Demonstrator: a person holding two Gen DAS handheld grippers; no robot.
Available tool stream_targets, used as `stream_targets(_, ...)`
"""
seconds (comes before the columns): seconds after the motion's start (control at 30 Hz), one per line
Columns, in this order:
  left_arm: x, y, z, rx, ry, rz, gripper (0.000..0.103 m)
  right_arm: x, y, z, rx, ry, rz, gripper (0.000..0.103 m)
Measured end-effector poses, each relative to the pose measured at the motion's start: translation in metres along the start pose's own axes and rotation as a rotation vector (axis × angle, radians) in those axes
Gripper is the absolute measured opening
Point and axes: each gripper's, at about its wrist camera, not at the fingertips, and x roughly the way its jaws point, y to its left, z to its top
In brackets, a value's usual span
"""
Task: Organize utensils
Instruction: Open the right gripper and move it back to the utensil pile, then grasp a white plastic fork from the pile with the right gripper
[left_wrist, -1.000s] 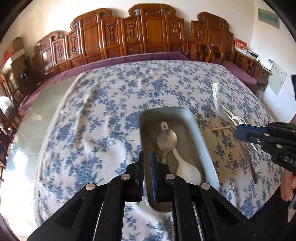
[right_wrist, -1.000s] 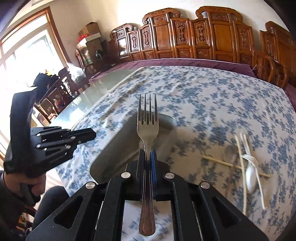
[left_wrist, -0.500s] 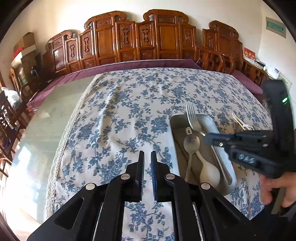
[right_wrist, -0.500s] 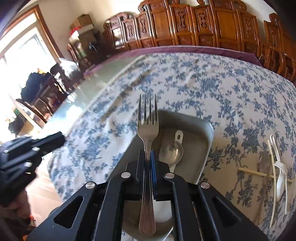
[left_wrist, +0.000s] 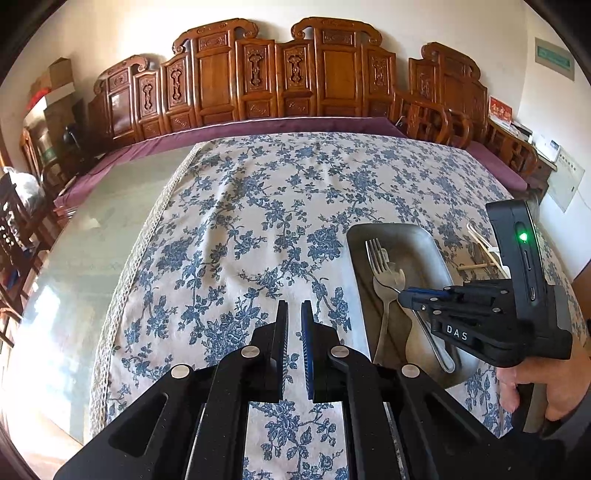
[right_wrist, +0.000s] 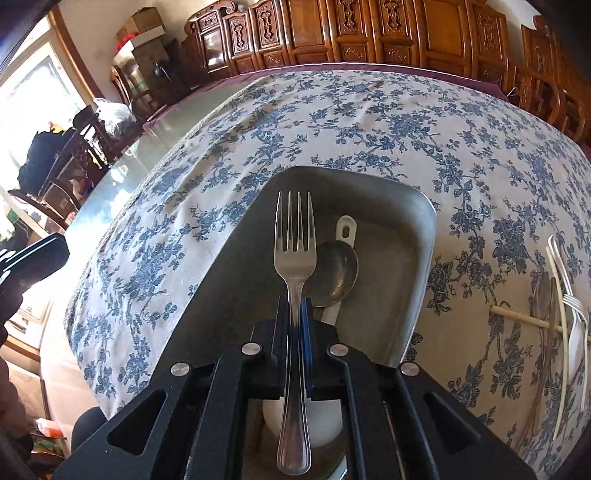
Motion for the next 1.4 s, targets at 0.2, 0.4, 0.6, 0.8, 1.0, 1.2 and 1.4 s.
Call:
stream_targets(0.2,-0.001,-0.006,0.001,0.011,0.001,0.001,0.006,-0.001,0.003,-0.002,-0.009,-0.003,0.039,0.009)
stream_targets(0.4,-0.001,-0.012,-0.001,0.018,0.005,-0.004,0.006,-0.016,0.006,-0.001,-0.041,-0.04,0.075,0.01)
stream_targets(0.6,-0.004,-0.03,-0.003,0.028,0.002,-0.031,0.008,-0.056,-0.009,-0.011,-0.077,-0.103,0.074,0.01)
stream_targets(0.8,-0.005,-0.062,-0.003,0.039,-0.01,-0.078,0.031,-0.11,-0.07,-0.039,-0.074,-0.156,-0.003,0.01)
stream_targets(1.0,0.006,-0.099,-0.001,0.063,-0.006,-0.123,0.037,-0.142,-0.165,-0.067,-0.019,-0.153,-0.145,0.01)
stream_targets(1.2,0.016,-0.129,-0.005,0.076,0.009,-0.151,0.037,-0.143,-0.235,-0.081,0.054,-0.136,-0.18,0.026)
stream_targets(1.4,0.018,-0.155,-0.016,0.09,0.029,-0.171,0.037,-0.118,-0.255,-0.089,0.068,-0.103,-0.19,0.026)
